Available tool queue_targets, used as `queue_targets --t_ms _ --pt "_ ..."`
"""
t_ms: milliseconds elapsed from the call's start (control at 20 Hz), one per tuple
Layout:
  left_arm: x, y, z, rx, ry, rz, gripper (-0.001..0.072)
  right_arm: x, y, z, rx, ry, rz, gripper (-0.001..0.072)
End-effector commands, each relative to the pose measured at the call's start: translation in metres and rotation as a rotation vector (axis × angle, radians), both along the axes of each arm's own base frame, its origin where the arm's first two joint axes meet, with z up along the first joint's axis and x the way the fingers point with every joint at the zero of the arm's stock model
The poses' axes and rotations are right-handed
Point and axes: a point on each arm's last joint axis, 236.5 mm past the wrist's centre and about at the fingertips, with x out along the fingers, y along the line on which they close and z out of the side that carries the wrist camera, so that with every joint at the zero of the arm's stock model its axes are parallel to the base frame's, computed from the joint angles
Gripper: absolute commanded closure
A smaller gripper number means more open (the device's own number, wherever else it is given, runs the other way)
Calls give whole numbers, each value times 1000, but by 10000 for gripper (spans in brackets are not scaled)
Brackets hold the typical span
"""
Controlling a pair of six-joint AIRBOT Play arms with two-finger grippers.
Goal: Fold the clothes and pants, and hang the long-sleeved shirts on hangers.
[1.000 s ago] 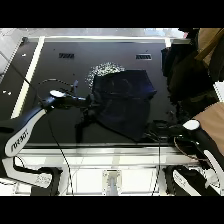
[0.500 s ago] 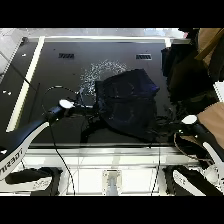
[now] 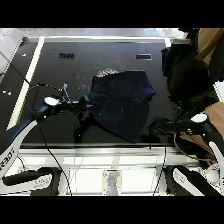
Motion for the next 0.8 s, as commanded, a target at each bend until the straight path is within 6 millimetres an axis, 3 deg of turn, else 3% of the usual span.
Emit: queue_targets --t_ms 0,150,350,600,750 --pt "-24 -1 -8 28 45 -103 654 -17 29 -7 35 31 50 260" --pt "-51 -6 -23 21 118 -150 654 -38 54 -28 77 88 13 260" --pt "-76 -4 -42 23 187 -158 653 -38 52 -40 44 85 -23 260" --pt "-70 1 -31 22 150 -140 654 -24 27 -38 -13 60 -40 261" --pt "-63 9 -27 22 133 -113 653 -33 18 -42 -32 98 -29 261"
